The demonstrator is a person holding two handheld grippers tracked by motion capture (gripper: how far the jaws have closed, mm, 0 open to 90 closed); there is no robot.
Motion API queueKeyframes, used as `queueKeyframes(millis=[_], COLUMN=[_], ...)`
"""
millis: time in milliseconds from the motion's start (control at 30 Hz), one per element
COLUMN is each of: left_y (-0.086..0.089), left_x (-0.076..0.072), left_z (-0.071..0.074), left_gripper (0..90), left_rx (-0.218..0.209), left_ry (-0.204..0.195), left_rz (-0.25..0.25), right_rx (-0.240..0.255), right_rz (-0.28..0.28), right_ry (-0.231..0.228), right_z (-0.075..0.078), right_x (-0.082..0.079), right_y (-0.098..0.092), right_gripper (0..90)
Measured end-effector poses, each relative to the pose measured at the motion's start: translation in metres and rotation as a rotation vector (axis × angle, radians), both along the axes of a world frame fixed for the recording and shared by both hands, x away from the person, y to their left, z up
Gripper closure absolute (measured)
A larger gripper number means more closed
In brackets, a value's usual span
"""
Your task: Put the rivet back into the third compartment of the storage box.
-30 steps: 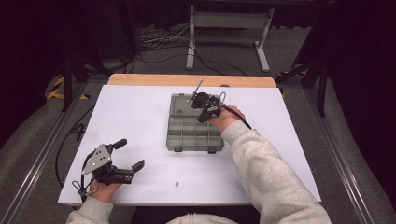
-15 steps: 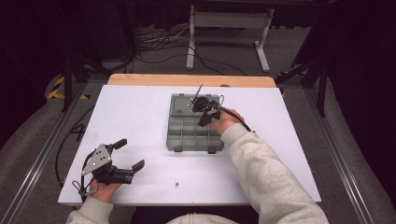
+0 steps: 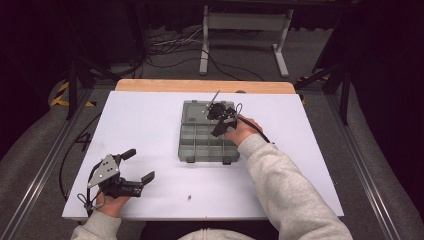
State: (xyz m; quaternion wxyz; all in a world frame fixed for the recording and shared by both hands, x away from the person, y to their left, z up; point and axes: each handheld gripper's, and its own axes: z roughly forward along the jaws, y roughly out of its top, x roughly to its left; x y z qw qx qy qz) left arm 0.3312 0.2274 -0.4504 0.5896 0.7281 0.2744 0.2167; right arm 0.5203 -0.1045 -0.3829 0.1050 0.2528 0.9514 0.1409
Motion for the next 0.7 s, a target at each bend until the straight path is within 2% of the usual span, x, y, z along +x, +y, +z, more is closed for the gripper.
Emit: queueKeyframes(millis=[200, 400, 700], left_y=[0.0, 0.0, -0.001], left_x=[0.0, 0.0, 0.0], left_z=[0.0, 0.0, 0.0], left_gripper=[0.3, 0.3, 0.3], left_rx=[0.002, 0.002, -0.001], left_ry=[0.0, 0.0, 0.001], left_rz=[0.0, 0.002, 0.003], right_rx=[0.025, 0.05, 0.117], right_rz=[0.019, 0.057, 0.106], right_ry=[-0.049, -0.094, -0.09], right_z=[0.016, 0.031, 0.047], right_x=[-0.013, -0.033, -0.063], right_y=[0.001, 0.007, 0.014], right_gripper=[49.1, 37.3, 20.0])
